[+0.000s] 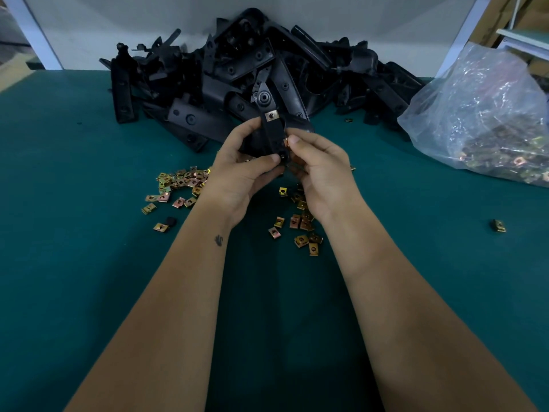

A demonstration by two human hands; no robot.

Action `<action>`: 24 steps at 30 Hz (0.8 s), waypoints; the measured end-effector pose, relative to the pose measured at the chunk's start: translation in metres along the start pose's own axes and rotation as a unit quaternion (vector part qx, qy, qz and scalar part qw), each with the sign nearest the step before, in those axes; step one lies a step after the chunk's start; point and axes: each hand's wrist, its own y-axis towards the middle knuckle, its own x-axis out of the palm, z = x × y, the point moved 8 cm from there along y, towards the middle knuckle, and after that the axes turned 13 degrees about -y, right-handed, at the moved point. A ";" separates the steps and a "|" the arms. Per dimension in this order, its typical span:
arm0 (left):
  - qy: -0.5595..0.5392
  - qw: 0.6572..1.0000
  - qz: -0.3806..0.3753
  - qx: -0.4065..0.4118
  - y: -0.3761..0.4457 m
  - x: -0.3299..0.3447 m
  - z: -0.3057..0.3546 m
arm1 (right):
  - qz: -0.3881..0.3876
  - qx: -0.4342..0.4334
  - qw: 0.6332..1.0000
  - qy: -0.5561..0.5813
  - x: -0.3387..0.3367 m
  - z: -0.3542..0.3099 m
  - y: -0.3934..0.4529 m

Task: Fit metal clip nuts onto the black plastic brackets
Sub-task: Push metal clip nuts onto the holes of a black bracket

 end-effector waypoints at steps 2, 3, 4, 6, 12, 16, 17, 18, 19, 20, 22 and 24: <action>0.009 1.000 0.001 0.009 -0.001 0.000 0.001 | 0.005 -0.001 1.000 -0.006 0.000 0.000 0.000; 0.016 1.000 0.003 0.014 -0.001 0.000 0.002 | 0.008 -0.003 1.000 -0.010 0.000 0.001 0.000; 0.022 1.000 0.006 0.018 -0.002 0.000 0.002 | 0.011 -0.007 1.000 -0.016 0.000 0.000 0.000; 0.027 0.999 0.012 0.023 -0.002 -0.002 0.003 | 0.015 -0.014 1.000 -0.024 0.001 0.000 0.000; 0.022 0.999 0.017 0.029 -0.002 -0.004 0.003 | 0.031 -0.022 0.998 -0.040 0.001 0.000 -0.001; 0.027 0.999 0.021 0.038 -0.002 -0.005 0.002 | 0.042 -0.025 0.997 -0.051 0.001 0.000 -0.002; 0.027 0.999 0.021 0.039 -0.002 -0.006 0.002 | 0.043 -0.026 0.997 -0.052 0.002 0.000 -0.002; 0.028 0.999 0.020 0.039 -0.002 -0.006 0.002 | 0.043 -0.025 0.997 -0.053 0.002 0.000 -0.002; 0.028 0.999 0.018 0.039 -0.002 -0.006 0.002 | 0.044 -0.025 0.997 -0.053 0.002 0.001 -0.002; 0.029 0.999 0.017 0.040 -0.002 -0.006 0.002 | 0.045 -0.023 0.997 -0.054 0.002 0.001 -0.002; 0.028 0.999 0.018 0.043 -0.001 -0.007 0.002 | 0.045 -0.023 0.997 -0.055 0.002 0.001 -0.002; 0.027 0.998 0.019 0.047 -0.001 -0.008 0.003 | 0.048 -0.025 0.997 -0.056 0.002 0.002 -0.001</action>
